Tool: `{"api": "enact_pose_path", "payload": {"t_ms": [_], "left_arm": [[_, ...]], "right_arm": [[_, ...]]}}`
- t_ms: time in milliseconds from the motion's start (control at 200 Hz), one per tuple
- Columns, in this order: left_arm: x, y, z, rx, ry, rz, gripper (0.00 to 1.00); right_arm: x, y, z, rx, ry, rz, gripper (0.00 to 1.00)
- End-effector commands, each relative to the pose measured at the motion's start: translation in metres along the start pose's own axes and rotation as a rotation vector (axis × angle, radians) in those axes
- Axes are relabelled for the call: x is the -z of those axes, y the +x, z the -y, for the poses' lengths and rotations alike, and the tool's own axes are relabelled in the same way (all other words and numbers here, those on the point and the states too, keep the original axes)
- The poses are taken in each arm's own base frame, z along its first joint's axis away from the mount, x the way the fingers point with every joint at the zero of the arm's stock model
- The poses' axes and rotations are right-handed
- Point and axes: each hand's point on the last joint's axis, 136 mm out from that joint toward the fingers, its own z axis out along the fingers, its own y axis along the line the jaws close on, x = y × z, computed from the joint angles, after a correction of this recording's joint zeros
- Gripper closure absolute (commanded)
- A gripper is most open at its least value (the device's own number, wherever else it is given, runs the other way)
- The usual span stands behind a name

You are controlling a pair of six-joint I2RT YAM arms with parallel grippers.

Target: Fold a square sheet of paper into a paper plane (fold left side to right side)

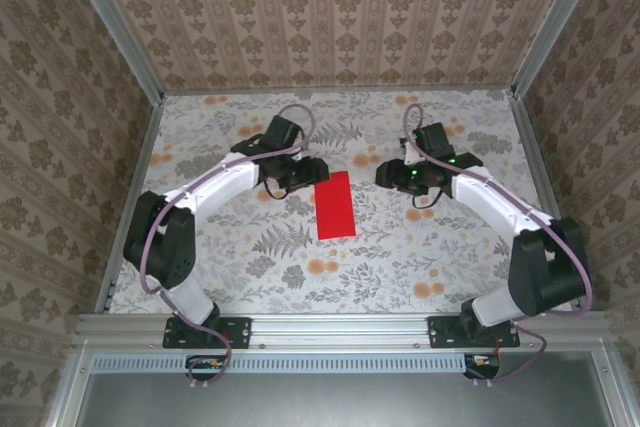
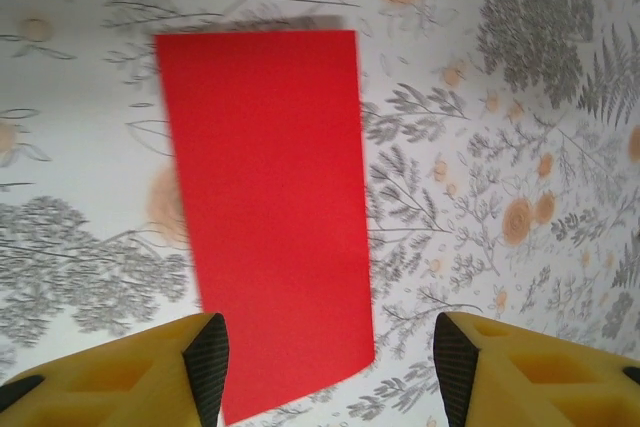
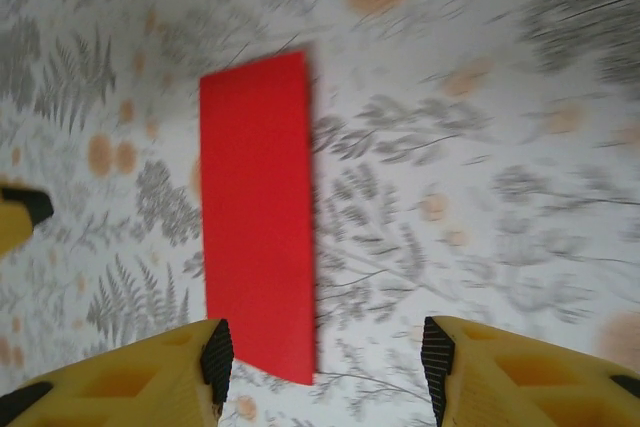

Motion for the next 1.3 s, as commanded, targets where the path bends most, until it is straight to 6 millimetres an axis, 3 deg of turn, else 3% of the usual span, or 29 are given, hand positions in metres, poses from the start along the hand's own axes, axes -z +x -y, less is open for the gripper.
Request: {"api": "enact_pose_path", "payload": {"t_ms": [0, 140, 350, 580, 730, 1005, 1295], "left_arm": [[-0.014, 0.011, -0.006, 0.055, 0.109, -0.049, 0.41], [-0.032, 0.022, -0.016, 0.113, 0.129, -0.102, 0.42], [-0.049, 0.032, -0.032, 0.156, 0.102, -0.135, 0.41], [-0.059, 0.039, -0.04, 0.181, 0.082, -0.161, 0.41], [-0.063, 0.043, -0.043, 0.19, 0.072, -0.181, 0.41], [-0.07, 0.049, -0.043, 0.196, 0.068, -0.22, 0.4], [-0.077, 0.052, -0.036, 0.195, 0.08, -0.241, 0.45]], "right_arm": [[-0.017, 0.007, -0.031, 0.046, -0.089, -0.025, 0.43], [-0.039, 0.016, -0.041, 0.083, -0.107, -0.06, 0.41], [-0.08, 0.007, -0.054, 0.06, -0.183, -0.115, 0.43], [-0.116, -0.006, -0.05, 0.068, -0.161, -0.143, 0.44], [-0.135, -0.003, -0.041, 0.054, -0.141, -0.179, 0.44], [-0.152, 0.012, -0.016, 0.077, -0.053, -0.243, 0.46], [-0.155, 0.021, -0.009, 0.075, -0.041, -0.262, 0.48]]}}
